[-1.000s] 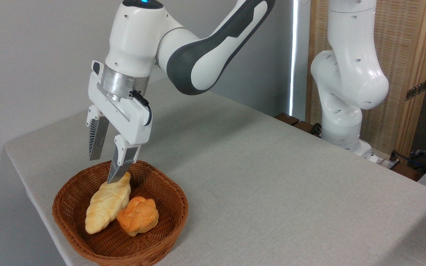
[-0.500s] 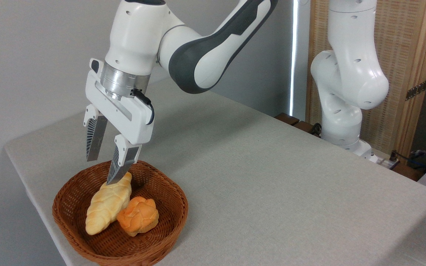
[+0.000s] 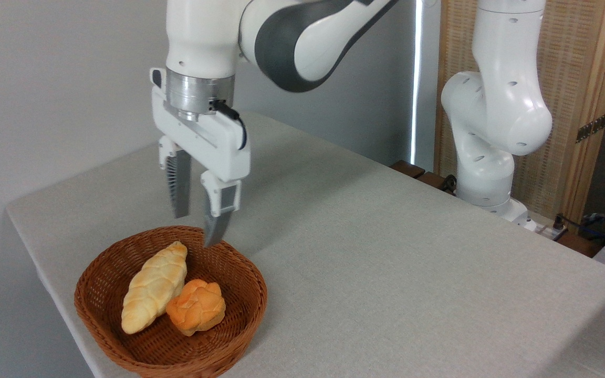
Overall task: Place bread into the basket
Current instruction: 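Open the gripper and raise it away from the basket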
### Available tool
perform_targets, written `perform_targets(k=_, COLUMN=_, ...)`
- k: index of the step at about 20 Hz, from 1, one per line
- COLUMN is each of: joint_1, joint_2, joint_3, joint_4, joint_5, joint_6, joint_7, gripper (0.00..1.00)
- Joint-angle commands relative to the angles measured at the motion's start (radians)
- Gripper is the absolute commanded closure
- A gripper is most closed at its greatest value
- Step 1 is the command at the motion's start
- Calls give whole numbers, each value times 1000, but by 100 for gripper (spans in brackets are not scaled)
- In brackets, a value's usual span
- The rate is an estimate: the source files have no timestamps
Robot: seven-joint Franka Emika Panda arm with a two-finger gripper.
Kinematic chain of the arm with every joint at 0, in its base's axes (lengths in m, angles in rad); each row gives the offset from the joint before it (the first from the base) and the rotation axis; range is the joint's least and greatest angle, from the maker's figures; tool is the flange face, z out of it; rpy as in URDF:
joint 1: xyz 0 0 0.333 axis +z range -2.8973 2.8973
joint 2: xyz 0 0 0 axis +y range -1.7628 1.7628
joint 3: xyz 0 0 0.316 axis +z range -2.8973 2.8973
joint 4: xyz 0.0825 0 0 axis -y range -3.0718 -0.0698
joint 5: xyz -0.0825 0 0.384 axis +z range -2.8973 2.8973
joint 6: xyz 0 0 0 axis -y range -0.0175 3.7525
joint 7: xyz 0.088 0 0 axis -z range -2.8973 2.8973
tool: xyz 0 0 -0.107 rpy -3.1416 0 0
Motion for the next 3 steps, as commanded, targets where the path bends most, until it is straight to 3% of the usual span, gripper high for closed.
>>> perform_targets(k=1, joint_1=-11, joint_2=-24, joint_3=19, joint_4=-1, joint_5=31, joint_6=-142, joint_7=-10, gripper=0)
perform_targets(k=3, joint_1=-6, joint_2=-24, joint_3=46, joint_4=-1, joint_5=29, joint_6=-145, joint_7=-13, gripper=0)
